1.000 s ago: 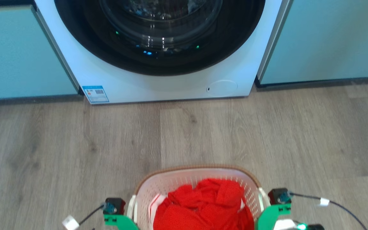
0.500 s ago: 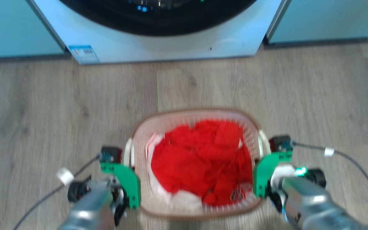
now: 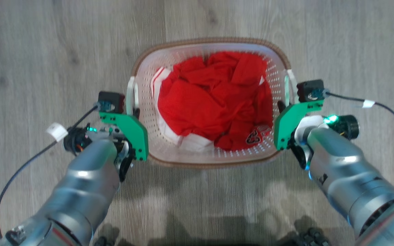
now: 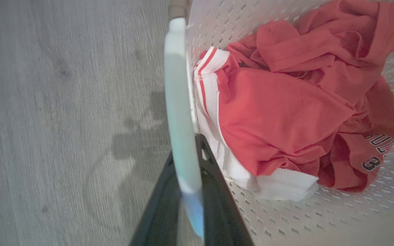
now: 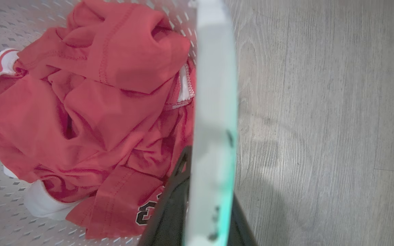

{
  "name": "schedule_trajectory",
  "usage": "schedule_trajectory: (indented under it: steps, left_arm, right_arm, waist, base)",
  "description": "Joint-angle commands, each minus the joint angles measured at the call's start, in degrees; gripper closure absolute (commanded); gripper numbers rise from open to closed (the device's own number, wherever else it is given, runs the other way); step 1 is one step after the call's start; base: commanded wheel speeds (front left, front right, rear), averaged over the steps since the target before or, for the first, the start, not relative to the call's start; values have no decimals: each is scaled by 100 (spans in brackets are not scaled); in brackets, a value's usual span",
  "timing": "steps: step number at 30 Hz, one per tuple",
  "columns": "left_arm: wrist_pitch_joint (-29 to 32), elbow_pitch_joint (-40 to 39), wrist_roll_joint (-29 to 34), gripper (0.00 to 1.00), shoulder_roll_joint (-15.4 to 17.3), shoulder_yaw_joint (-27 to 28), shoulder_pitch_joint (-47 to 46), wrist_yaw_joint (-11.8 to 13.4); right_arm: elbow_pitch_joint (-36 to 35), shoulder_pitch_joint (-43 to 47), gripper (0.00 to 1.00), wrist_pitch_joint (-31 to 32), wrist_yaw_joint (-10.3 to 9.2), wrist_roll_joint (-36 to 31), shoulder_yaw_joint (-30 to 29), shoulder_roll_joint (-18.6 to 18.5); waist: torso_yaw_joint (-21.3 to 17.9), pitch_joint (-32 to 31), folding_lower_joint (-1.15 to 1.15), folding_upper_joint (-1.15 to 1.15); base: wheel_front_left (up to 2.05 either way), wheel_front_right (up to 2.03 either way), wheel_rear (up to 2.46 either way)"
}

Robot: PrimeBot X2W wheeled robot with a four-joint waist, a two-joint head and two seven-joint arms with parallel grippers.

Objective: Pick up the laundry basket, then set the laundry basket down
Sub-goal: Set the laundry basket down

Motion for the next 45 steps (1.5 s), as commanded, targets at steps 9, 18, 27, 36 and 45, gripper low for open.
schedule_trajectory:
  steps: [9,18,27,36,45]
  left_arm:
    - [-202,17,103,100,166,43,-547,115]
    - [-274,-80,91,100,155,-5,-755,159]
    - [-299,-213,58,100,154,-98,-879,197]
    - [-312,-265,-6,100,154,-236,-987,212]
    - [-317,-283,-129,100,154,-322,-998,258]
  right_arm:
    - [-38,-142,100,-83,-1,-715,-558,-104]
    - [-38,-285,100,-101,-1,-1332,-1187,-104]
    - [-38,-355,100,-102,-1,-1879,-1724,-102]
    - [-38,-352,100,-86,-1,-2510,-2341,-54]
    - [-38,-326,73,-99,-1,-3009,-2816,-11]
  waist:
    - [156,972,-2,0]
    - [261,1389,-2,0]
    - [324,1641,-2,0]
    - [356,1787,-2,0]
    - [373,1814,-2,0]
  base:
    - [0,0,0]
    - [0,0,0]
    - [0,0,0]
    - [0,0,0]
    - [0,0,0]
